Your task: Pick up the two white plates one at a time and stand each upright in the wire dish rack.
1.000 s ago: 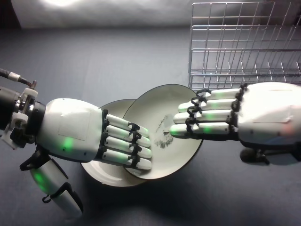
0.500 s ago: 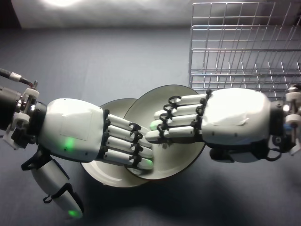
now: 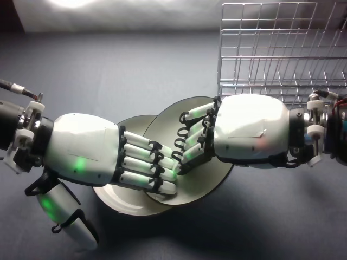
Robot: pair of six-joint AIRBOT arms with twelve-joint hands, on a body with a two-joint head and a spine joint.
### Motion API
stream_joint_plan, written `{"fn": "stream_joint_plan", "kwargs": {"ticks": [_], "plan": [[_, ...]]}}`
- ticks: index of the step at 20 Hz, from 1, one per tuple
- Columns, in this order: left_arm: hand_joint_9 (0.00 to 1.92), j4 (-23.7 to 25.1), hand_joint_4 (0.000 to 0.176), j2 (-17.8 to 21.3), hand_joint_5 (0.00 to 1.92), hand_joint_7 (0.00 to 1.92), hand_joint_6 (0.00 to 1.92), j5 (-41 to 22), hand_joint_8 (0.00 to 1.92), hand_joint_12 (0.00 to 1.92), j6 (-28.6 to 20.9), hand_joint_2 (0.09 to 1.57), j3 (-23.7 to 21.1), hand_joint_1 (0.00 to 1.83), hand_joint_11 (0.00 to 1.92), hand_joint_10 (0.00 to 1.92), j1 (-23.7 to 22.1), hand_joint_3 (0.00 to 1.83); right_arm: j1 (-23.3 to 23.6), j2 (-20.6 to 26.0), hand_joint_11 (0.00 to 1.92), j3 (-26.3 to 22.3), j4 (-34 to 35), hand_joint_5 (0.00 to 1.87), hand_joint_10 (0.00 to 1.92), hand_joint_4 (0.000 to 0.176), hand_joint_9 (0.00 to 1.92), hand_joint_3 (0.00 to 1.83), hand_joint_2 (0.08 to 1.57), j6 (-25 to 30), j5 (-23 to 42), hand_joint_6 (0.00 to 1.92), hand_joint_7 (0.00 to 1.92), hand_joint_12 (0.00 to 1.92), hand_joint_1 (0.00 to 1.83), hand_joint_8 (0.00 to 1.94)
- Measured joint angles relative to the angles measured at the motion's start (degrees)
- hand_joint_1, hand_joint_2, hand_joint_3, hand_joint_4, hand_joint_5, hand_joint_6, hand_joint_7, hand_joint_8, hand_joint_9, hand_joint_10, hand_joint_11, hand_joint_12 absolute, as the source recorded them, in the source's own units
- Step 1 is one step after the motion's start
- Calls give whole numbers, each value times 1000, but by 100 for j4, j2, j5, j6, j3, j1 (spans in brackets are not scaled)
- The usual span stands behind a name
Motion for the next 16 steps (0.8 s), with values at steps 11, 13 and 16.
{"fn": "stream_joint_plan", "kwargs": {"ticks": [11, 13, 16], "plan": [[0, -354, 0, 793, 0, 0, 0, 42, 0, 0, -487, 1065, -273, 0, 0, 0, -315, 7, 13, 15, 753, -2, 2, 795, 1116, 0, 875, 0, 1145, 0, 195, 1098, 904, 1684, 1484, 1106], [0, -396, 0, 1064, 0, 0, 0, 11, 0, 0, -643, 1061, -450, 0, 0, 0, -463, 4, 46, 74, 781, -35, -24, 848, 1081, 0, 879, 0, 1128, -17, 234, 1046, 957, 1636, 1487, 1033], [0, -310, 0, 1427, 8, 0, 3, -103, 0, 0, -918, 1066, -544, 0, 1, 0, -763, 6, 212, 304, 792, -232, -68, 854, 1048, 0, 925, 1, 1118, -4, 260, 1050, 952, 1619, 1489, 1003]]}}
